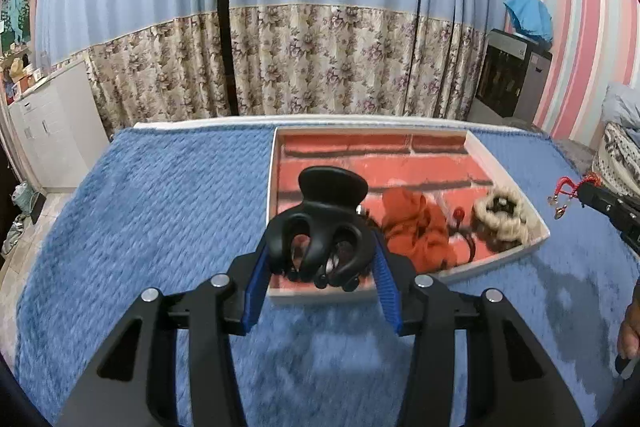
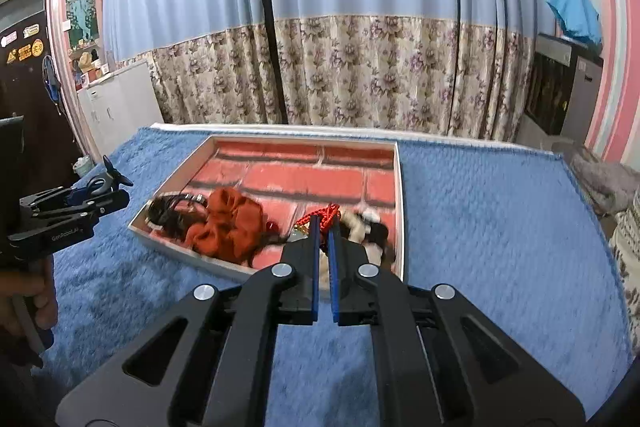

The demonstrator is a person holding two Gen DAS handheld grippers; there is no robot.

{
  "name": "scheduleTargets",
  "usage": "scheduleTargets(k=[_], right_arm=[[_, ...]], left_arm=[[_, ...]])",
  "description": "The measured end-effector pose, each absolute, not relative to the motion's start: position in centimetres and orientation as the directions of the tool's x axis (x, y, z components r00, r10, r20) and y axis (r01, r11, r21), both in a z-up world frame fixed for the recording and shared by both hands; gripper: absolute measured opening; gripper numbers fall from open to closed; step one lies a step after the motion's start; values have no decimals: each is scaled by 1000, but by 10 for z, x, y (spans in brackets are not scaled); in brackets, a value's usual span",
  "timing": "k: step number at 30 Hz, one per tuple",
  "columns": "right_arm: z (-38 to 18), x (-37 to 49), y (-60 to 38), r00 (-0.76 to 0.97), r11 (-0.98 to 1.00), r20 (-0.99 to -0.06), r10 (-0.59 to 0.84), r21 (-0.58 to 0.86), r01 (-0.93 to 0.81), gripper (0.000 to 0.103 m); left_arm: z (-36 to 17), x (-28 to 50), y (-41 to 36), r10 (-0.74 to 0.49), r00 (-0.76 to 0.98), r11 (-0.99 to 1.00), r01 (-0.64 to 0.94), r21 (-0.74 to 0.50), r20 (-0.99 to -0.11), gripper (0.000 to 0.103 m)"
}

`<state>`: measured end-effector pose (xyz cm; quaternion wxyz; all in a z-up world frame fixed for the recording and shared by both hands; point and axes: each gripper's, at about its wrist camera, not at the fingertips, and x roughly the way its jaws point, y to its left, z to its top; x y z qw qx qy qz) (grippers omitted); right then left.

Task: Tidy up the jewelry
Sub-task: 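Lower the claw clip and tassel charm into the tray and open both grippers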

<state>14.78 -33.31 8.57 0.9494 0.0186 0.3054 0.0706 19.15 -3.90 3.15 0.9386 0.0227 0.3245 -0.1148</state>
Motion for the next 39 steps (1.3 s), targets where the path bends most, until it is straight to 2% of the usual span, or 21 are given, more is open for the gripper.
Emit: scheduleTargets(k=[11,20,26,39], right_arm=[[68,196,-331,804,987,-573,156,114,-110,5],[38,215,-324,781,982,-596,186,134,-132,5],[19,222,-317,762,986,-627,164,95,-135,5],[8,225,-326,761,989,-632,146,89,-116,8]], left_arm=[[13,245,-62,-254,754,960,273,-63,-606,47],[-17,254,-77,-270,725,951,303,-59,-633,47],[-28,257,-80,-244,731,956,291,-32,-637,47],[-29,252,-78,-265,750,953,301,-44,-606,48]])
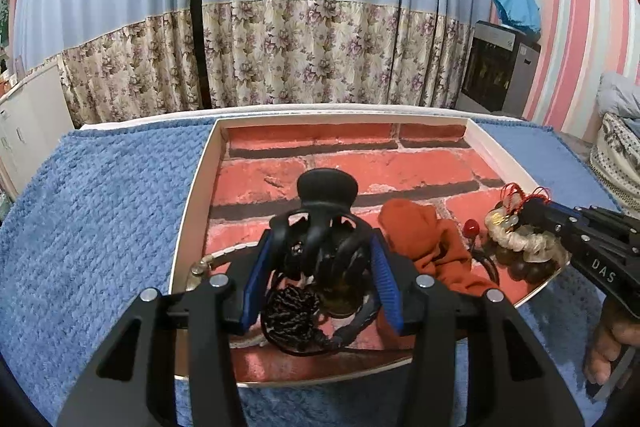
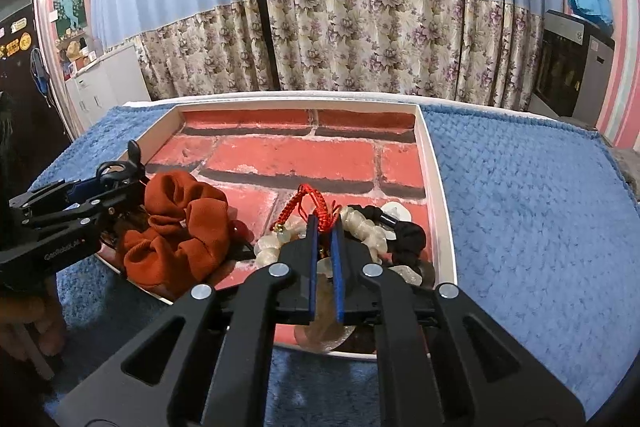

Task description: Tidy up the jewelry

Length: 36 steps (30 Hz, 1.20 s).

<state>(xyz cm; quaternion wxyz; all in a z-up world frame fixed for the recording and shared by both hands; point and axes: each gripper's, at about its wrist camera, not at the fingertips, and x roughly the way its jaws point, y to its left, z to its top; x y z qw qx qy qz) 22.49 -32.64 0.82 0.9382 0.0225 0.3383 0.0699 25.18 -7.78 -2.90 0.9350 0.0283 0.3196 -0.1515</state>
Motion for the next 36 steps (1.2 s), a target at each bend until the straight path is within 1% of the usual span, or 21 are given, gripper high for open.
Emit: scheduleTargets(k=[3,5,7,8,9,10,11,13,15,17,21,27,29,30,31,32,34,35,36], right_arm=[[8,224,-327,763,989,-630,148,91,-116,9],[8,223,-327,766,990,-627,142,87,-112,14],[10,221,-328,769,989,-622,147,97,-111,26],[11,221,-328,772,988,-618,151,104,-110,27],[13,220,-328,774,988,-614,152,108,-108,28],[14,220,-329,776,988,-612,152,109,-107,29],[15,219,-329,778,988,-609,151,110,-106,30],[17,219,-331,782,988,-604,151,115,-101,34],[19,218,-331,785,988,-601,151,119,-99,35],[23,216,-332,789,988,-596,150,121,-97,36],[34,211,-336,803,989,-579,142,117,-91,44],[56,191,-340,824,991,-551,128,98,-88,50],[62,179,-342,831,992,-543,122,94,-84,52],[64,172,-342,834,992,-539,120,94,-82,56],[65,165,-343,837,993,-535,117,93,-79,61],[65,160,-342,838,993,-533,113,91,-76,63],[63,145,-341,841,993,-530,111,86,-76,69],[61,136,-340,842,994,-528,109,82,-77,71],[59,129,-339,843,994,-527,106,79,-76,77]], left_arm=[[-28,250,-79,-267,750,951,305,-41,-605,48],[-28,249,-80,-268,750,951,305,-42,-605,48],[-28,249,-80,-266,750,952,305,-40,-606,49],[-28,249,-80,-265,751,952,304,-40,-605,51],[-28,249,-80,-265,752,952,302,-41,-603,56],[-27,248,-81,-264,754,953,300,-42,-601,59],[-26,248,-81,-263,757,954,298,-43,-599,59],[-24,246,-80,-265,760,953,298,-43,-594,60],[-22,245,-79,-264,762,954,296,-43,-592,63],[-20,243,-79,-267,760,953,298,-47,-592,63],[-11,240,-76,-260,770,956,291,-42,-583,63],[9,222,-65,-246,788,961,273,-37,-565,63],[15,211,-61,-240,796,963,269,-31,-556,65],[17,205,-59,-235,801,964,264,-27,-551,69],[18,198,-56,-232,805,965,261,-25,-546,69],[18,190,-53,-227,809,966,258,-20,-543,70],[17,173,-47,-211,822,970,241,-13,-529,81],[16,167,-44,-207,828,972,235,-12,-521,81],[14,159,-40,-202,834,973,229,-11,-513,82]])
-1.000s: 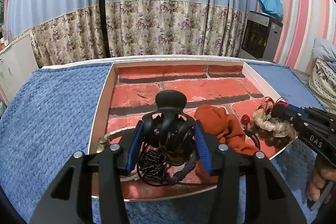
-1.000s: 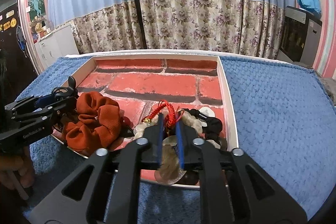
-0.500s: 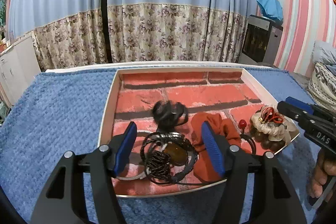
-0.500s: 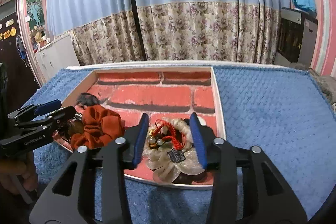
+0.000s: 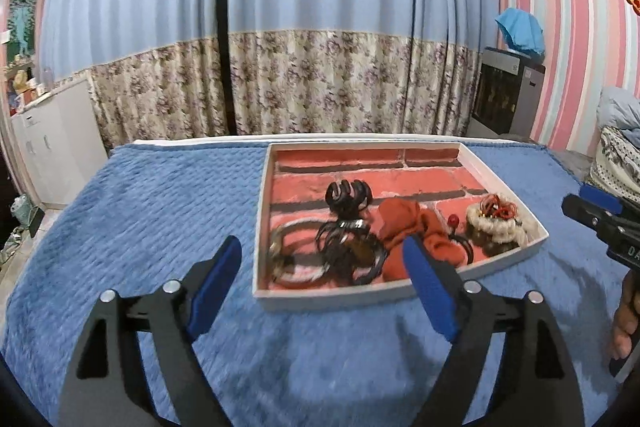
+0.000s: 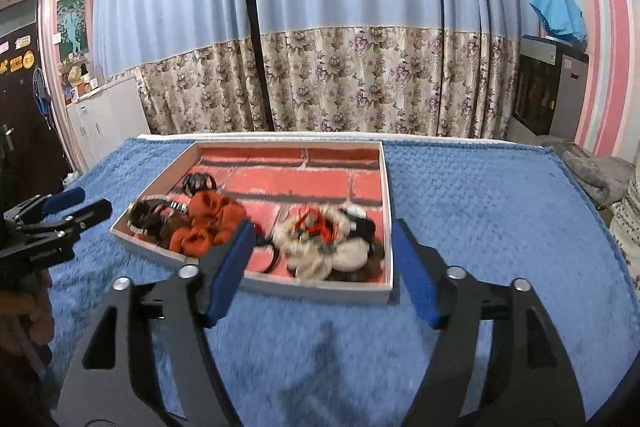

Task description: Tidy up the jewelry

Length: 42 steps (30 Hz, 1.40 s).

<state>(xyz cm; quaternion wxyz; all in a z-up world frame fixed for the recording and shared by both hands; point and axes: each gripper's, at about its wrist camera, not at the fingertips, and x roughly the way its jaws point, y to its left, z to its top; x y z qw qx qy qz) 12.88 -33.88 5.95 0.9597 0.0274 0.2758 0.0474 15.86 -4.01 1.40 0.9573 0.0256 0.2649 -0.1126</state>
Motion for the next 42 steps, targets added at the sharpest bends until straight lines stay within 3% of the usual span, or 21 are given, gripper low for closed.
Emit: scheduleTargets(k=[2,4,9,13,26,42], right_arm=[[53,113,-336,844,995,-528,95,65,-71,86],[48,102,-336,848,997,-525,80,56,-59,88],[40,72,-336,865,997,-498,59,70,-28,93],[42,58,-329,873,998,-485,57,57,-33,94],[50,7,-306,923,999,-385,15,-32,-29,96],[40,-22,-325,951,1000,-310,-20,3,22,98]], left_arm=[[10,147,-34,-194,840,976,218,-11,-506,82],[6,137,-27,-184,846,979,202,-18,-500,90],[-1,115,-17,-121,887,989,145,20,-446,98],[-5,101,-9,-144,886,988,156,-9,-442,99],[-3,56,-12,-94,928,990,126,64,-361,99],[-2,30,-7,-101,952,992,119,45,-291,99]])
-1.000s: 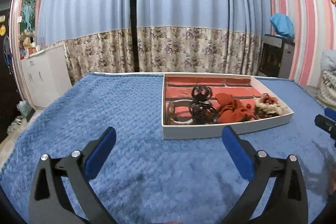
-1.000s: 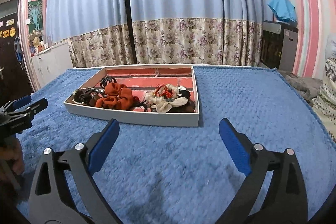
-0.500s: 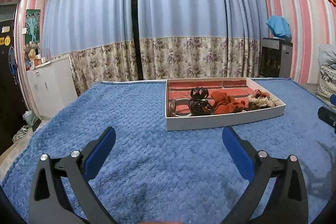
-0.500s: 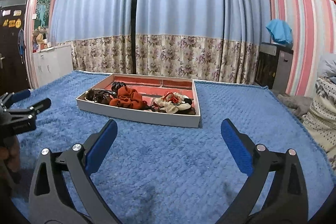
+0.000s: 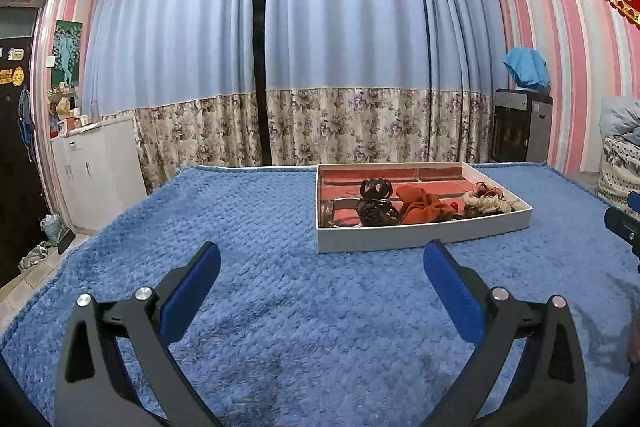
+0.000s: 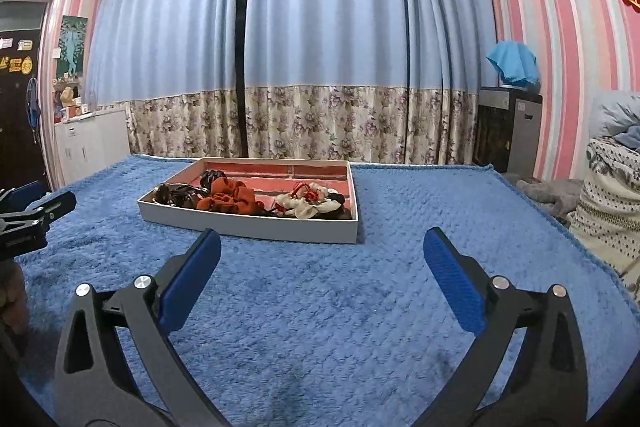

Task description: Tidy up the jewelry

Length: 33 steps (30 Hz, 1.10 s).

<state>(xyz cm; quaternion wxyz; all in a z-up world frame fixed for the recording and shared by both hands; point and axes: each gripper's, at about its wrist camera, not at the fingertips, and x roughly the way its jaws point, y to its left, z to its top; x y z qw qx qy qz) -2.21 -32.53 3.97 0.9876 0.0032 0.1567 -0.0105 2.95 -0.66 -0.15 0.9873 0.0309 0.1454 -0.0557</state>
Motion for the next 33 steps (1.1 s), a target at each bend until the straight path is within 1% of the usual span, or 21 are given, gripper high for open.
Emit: scheduleTargets(k=[3,8,33], right_arm=[[39,-21,-324,949,1000,-314,-23,-2,23,99],[39,-19,-326,949,1000,-315,-20,11,25,99],[36,-15,-326,946,1000,-323,-18,19,25,99]], left_arm=[[-1,26,-8,-97,958,992,115,53,-270,99],[-3,30,-7,-96,952,993,114,44,-291,99],[-5,32,-5,-95,949,993,113,43,-299,99]])
